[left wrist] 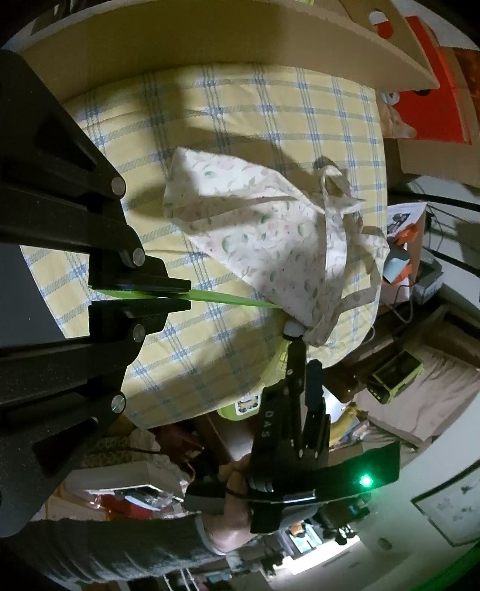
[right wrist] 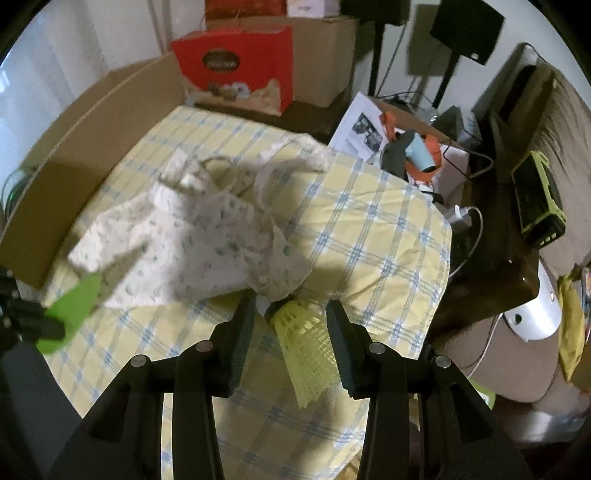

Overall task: Organize objects
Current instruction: 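Grasp the yellow shuttlecock with the right tool while the left tool holds the green piece, then carry the green piece with the left tool while the right tool carries the shuttlecock to the box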

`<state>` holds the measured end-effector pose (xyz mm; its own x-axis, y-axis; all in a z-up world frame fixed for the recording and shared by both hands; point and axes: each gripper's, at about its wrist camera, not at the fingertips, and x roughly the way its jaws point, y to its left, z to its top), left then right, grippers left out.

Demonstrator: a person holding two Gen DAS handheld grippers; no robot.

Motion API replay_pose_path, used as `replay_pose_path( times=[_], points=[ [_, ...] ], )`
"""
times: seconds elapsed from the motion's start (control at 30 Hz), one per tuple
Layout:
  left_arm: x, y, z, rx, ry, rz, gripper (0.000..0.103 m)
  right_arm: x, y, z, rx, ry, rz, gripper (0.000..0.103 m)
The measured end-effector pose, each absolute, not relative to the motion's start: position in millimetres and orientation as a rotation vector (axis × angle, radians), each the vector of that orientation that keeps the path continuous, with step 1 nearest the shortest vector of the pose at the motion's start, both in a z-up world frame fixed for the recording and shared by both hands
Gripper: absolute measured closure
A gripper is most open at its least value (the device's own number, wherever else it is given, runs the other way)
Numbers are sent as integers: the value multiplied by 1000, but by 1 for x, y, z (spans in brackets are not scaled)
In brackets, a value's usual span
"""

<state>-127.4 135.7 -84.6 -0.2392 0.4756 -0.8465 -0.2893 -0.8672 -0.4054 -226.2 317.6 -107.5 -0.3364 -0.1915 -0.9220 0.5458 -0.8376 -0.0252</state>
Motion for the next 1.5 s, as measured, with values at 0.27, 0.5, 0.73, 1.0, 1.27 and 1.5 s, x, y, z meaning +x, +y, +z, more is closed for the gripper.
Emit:
replay_pose_path(
  times=[0.27,0.5,0.73,1.0,1.27,1.5],
  points=[
    [-130,133,-85,-1553,-222,2146,100,-225,313,-117,1511,615,-2103,57],
    [-133,131,-81,-1551,-227,2158,100,-226,294,-132,1524,882,-2051,50],
    [-134,126,-80,-1551,-238,2170,100,-231,296,-138,1543,885,-2056,66],
    [-136,119,-73,-1534,-264,2186,100,-218,310,-117,1515,698,-2126,78],
    [-139,113,-65,-1515,-280,2224,100,-190,298,-80,1478,520,-2288,78],
    [-139,104,-55,-1502,-274,2284,100,-174,275,-58,1432,424,-2367,78]
  ],
)
